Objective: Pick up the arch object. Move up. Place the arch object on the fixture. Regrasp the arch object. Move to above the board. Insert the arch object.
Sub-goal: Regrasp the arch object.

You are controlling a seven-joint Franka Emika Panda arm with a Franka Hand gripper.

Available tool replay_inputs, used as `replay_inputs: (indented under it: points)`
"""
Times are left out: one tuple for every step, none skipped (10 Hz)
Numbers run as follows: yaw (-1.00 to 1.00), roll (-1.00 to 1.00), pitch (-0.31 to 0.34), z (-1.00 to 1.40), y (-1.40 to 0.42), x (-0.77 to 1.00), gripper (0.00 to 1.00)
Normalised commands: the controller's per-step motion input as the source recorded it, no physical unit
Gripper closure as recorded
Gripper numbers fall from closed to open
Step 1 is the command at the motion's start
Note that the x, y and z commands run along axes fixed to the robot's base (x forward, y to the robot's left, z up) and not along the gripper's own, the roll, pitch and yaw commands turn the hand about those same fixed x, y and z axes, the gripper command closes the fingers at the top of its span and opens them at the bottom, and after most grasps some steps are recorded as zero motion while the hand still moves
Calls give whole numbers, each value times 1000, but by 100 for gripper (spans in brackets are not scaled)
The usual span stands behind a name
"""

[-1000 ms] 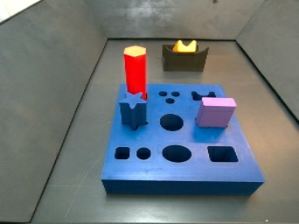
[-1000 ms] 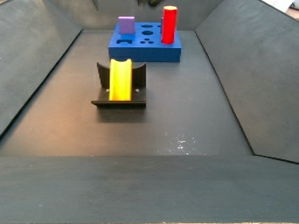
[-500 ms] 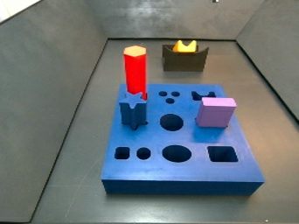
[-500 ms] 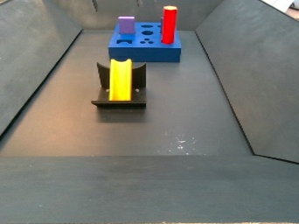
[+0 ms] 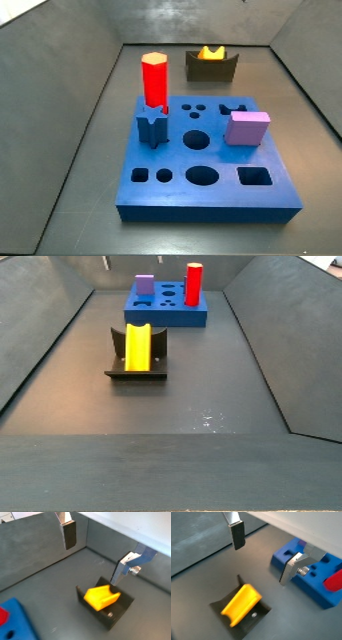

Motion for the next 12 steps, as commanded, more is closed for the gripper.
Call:
replay_inputs:
  points:
    - [29,1000,-35,6,-15,-26,0]
    - [30,1000,-33,10,-15,-21,0]
    - [30,1000,-29,13,-19,-12,0]
    - [30,1000,-23,12,-20,0,0]
    - [31,1000,-16,-10,-19,19,0]
    - [32,1000,-8,-13,-21,28,0]
    - [34,1000,2,-11,-26,38,0]
    - [36,1000,16,-11,-27,48,0]
    - [42,1000,39,-11,-32,66,0]
    - [51,1000,65,-14,-32,77,0]
    - [70,1000,110,-17,-38,92,0]
    - [83,822,125,-16,-39,97,0]
